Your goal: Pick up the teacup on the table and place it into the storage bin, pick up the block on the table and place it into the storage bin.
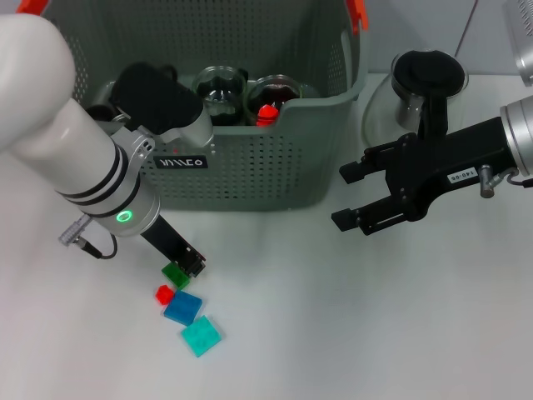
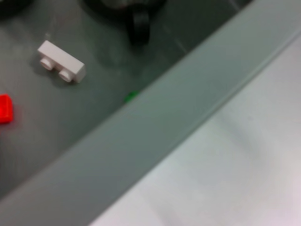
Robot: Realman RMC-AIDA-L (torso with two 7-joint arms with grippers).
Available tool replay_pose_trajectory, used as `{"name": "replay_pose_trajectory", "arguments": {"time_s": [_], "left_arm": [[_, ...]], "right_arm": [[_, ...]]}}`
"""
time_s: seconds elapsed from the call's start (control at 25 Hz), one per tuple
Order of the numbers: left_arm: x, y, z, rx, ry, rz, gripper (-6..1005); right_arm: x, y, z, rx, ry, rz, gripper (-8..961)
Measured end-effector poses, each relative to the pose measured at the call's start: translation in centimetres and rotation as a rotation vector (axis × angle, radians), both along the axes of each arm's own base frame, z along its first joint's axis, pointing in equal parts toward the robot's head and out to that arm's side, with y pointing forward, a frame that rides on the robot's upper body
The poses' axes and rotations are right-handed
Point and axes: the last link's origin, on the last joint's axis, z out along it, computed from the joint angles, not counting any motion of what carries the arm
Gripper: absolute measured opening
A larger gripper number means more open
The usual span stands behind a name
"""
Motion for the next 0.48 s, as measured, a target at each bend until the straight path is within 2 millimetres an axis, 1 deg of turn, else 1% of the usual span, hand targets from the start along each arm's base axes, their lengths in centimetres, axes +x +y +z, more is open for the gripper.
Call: {"name": "replay_pose_trajectory", "arguments": {"time_s": [0.12,0.28,0.36,0.48], "left_arm": [[0.5,-0.1,0.3,-0.01,-0.012,-0.008,198],[1.8,-0.5,1.7,-0.024,-0.091,-0.027,207],[2.3,-0.8,3.0,-0.038,-0.179,-0.019,211],[2.9,-1.3,5.5,-0.058,-0.336,-0.013,218]], "right_arm": [[0.0,0.0,0.0,0.0,0.002,0.0,838],[0.0,0.0,0.2,0.001,0.01,-0.005,838],[0.0,0.0,0.3,0.002,0.016,-0.008,838],[0.0,0.0,0.3,0.001,0.019,-0.009,838]]}}
